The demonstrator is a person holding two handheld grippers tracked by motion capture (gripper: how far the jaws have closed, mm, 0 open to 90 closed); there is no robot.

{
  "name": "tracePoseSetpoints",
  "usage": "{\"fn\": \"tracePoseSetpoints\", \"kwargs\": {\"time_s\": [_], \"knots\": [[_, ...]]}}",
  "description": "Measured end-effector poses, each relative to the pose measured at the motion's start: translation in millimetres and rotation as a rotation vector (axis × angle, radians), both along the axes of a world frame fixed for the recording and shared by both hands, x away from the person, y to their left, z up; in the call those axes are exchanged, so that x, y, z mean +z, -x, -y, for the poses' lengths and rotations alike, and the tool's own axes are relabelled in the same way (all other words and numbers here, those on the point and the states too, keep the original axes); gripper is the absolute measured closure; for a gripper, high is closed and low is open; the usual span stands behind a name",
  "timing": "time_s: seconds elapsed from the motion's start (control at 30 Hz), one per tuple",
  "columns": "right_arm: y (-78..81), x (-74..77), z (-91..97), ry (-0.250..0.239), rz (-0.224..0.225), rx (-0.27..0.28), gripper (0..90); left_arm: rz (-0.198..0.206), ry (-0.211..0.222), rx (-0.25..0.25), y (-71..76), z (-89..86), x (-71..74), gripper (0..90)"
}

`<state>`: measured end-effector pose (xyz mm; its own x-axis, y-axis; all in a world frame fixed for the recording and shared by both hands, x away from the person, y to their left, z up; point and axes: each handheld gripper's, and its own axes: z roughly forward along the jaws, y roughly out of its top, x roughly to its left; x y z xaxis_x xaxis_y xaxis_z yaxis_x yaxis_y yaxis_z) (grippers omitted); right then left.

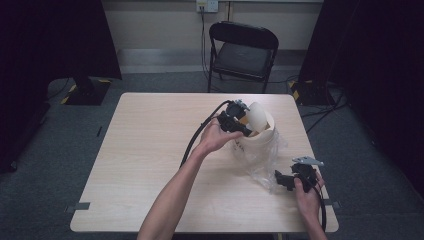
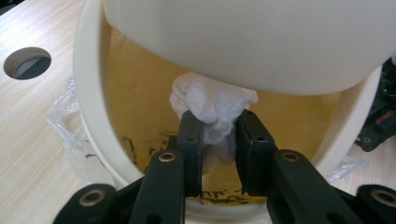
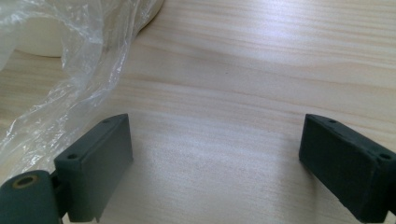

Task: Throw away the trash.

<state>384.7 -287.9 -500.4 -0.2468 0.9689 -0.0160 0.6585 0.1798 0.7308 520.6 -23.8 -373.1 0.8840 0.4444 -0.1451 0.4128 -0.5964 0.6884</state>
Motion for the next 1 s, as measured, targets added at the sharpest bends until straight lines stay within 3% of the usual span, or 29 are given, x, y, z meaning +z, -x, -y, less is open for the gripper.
{"fn": "tracePoseSetpoints", "kwargs": {"time_s": [0.27, 0.47, 0.67, 0.77, 0.83, 0.9, 1.0], "knots": [[-0.1, 0.1, 0.2, 0.001, -0.001, 0.002, 8.6, -0.014, 0.001, 0.007, 0.9, 1.8, 0.8, 65.7], [-0.1, 0.0, 0.1, 0.001, 0.0, 0.002, 8.6, -0.007, -0.001, 0.015, 3.6, 3.6, 1.2, 52.2], [-0.1, 0.0, 0.1, 0.0, 0.0, 0.001, 8.6, -0.006, 0.003, 0.014, 3.5, 0.5, 3.2, 47.6], [-0.1, 0.1, 0.1, 0.002, 0.0, 0.0, 8.6, -0.002, 0.018, 0.042, 4.1, -1.8, 8.9, 40.0], [-0.1, 0.0, 0.1, 0.0, 0.0, 0.002, 8.6, 0.024, -0.001, 0.032, 4.9, -3.8, 12.1, 41.4], [-0.1, 0.0, 0.1, 0.0, 0.0, 0.002, 8.6, 0.008, 0.023, 0.04, 3.7, -7.8, 11.9, 43.5], [-0.1, 0.0, 0.1, 0.0, 0.0, 0.001, 8.6, 0.011, 0.026, 0.031, 4.4, -10.8, 12.7, 46.8]]}}
